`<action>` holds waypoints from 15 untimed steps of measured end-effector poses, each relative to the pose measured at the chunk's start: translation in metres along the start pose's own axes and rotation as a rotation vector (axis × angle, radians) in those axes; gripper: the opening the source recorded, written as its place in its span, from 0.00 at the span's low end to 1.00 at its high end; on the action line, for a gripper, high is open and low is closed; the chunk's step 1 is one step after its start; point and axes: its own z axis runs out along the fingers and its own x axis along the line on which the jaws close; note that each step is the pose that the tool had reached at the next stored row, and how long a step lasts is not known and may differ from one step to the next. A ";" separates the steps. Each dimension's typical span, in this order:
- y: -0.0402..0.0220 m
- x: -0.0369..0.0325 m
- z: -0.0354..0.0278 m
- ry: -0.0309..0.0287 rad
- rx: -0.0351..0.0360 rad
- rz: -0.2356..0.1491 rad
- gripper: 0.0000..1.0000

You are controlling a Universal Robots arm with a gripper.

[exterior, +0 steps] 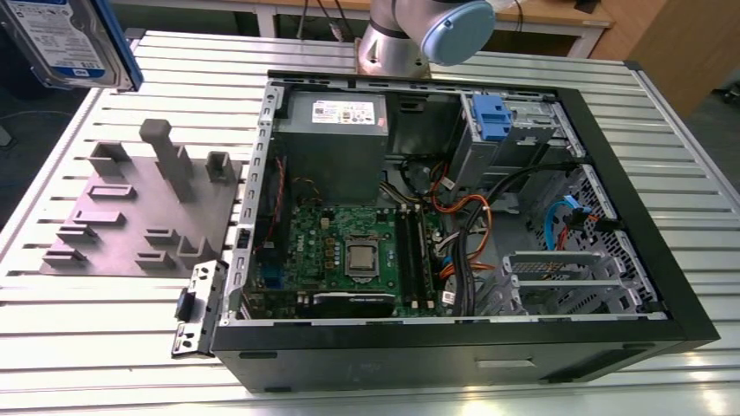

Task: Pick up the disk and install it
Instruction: 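Pick up the disk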

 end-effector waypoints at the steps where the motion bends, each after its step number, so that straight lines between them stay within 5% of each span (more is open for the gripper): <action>1: 0.0000 0.0000 -0.0008 0.0000 0.0001 0.000 0.36; 15: 0.0001 -0.0003 -0.0108 0.0000 0.0001 0.000 0.36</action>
